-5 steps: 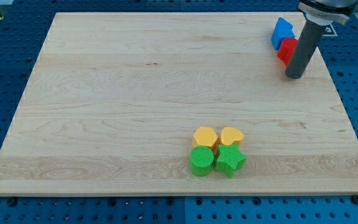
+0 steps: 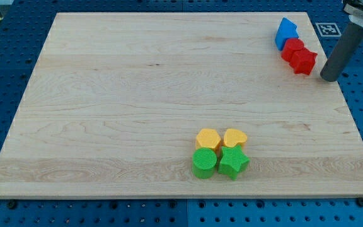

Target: Nudge the red star towards the left a bit

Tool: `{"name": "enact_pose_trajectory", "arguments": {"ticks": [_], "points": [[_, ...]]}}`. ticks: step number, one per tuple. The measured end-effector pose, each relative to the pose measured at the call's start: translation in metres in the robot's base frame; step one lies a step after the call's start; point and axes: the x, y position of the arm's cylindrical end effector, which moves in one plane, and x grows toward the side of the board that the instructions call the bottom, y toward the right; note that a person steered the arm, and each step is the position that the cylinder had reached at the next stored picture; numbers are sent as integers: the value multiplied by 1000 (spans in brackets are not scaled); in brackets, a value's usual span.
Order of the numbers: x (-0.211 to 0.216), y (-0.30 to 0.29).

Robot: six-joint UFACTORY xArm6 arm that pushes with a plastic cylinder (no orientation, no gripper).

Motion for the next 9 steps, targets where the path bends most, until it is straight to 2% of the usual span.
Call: {"name": "enact_pose_trajectory", "arguments": {"ticks": [9], "points": [[-12,-12]]}}
